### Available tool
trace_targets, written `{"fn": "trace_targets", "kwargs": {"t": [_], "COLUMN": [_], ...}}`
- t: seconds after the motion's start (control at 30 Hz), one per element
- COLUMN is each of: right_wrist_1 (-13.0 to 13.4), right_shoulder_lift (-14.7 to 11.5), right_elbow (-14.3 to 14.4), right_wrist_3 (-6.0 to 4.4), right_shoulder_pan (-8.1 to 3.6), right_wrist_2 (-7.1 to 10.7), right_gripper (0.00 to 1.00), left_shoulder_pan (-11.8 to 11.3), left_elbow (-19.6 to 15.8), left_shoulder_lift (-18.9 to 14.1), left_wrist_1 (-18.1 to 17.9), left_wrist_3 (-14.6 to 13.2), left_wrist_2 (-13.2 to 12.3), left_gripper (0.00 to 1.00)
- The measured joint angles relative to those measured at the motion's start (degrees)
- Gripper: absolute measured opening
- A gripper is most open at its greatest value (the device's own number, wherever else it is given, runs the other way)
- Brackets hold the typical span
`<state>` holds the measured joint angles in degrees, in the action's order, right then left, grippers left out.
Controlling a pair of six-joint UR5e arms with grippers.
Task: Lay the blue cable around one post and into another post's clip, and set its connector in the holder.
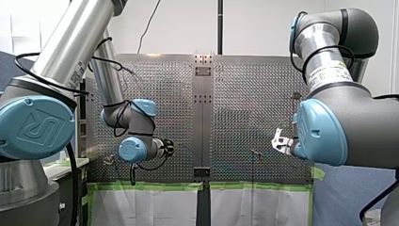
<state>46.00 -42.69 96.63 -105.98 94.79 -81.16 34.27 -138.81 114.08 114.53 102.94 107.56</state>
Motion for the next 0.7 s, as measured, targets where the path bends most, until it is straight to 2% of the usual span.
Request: {"fn": "trace_targets", "kwargs": {"t": [0.23,0.5,0.57,0.7], "right_wrist_1": [0.0,-0.4,-0.8,-2.1], "right_shoulder_lift": [0.0,-1.5,-2.4,-4.3], "right_elbow": [-0.2,-0.5,-0.5,-0.5], "right_wrist_3": [0.36,3.26,3.27,2.28], "right_shoulder_pan": [0.16,-0.03,0.09,0.34], "right_wrist_2": [-0.15,-1.21,-1.29,-1.30], "right_gripper": [0.00,0.00,0.00,0.00], "left_shoulder_pan": [-0.3,-0.8,-0.9,-1.0], "left_elbow": [0.1,0.1,0.1,0.1], "left_shoulder_lift": [0.0,0.0,0.0,0.0], "left_wrist_1": [-1.1,-0.7,-0.5,-0.4], "left_wrist_3": [-0.5,-0.8,-0.8,-0.6], "left_wrist_2": [-0.4,-0.5,-0.5,-0.7], "left_gripper": [1.00,1.00,1.00,1.00]}}
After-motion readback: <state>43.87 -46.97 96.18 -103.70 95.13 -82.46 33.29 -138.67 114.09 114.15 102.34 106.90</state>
